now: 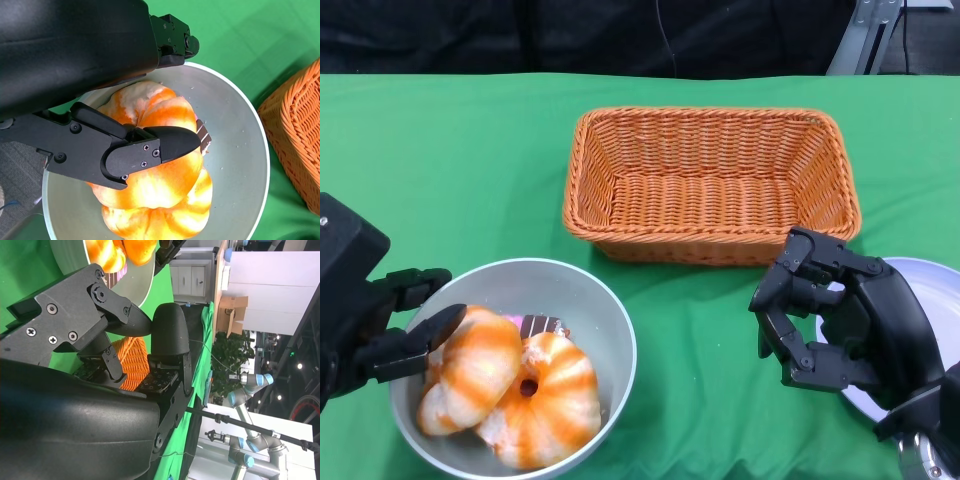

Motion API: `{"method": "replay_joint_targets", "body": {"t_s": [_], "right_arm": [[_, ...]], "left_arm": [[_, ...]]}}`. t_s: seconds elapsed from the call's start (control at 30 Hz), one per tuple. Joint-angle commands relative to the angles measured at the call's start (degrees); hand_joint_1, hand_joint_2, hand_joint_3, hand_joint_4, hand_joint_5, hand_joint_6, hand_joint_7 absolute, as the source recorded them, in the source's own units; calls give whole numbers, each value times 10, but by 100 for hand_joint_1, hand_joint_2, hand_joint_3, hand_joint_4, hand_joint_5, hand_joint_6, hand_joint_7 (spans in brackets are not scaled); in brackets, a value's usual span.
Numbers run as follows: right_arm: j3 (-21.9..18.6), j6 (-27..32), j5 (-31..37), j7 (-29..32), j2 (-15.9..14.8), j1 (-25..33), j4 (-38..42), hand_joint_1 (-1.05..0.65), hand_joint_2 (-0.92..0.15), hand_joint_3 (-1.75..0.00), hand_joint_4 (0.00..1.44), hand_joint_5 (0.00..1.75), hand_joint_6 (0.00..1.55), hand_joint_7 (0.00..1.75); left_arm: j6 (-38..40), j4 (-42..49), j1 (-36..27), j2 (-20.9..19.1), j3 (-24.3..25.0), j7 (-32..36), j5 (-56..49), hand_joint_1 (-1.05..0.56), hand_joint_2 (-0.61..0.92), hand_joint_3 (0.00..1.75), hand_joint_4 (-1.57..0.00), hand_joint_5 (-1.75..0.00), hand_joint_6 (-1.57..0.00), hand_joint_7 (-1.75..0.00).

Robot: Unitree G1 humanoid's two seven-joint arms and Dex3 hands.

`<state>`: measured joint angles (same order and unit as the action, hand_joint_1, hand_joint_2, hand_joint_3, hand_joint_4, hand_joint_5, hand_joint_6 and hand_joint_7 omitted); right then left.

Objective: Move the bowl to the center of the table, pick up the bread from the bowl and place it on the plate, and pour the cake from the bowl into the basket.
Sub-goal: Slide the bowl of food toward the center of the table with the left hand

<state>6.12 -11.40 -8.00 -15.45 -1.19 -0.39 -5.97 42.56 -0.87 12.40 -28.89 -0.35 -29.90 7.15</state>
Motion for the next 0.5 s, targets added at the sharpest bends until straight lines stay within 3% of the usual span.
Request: {"method": "replay_joint_targets", "body": {"t_s": [0.03,0.5], "right_arm": [[0,-2,3,4,0,2,-4,-19,-56,-105,77,175,73,138],[4,-9,17,11,6,3,-5,-21,-54,-108,78,175,74,137]], "left_arm": [[-3,-10,-9,15,-3,34,-13,-63,92,71,-13,-3,-4,-1],[6,-21,-10,59,-20,99,-41,-64,92,70,-14,-2,-6,-1]]}}
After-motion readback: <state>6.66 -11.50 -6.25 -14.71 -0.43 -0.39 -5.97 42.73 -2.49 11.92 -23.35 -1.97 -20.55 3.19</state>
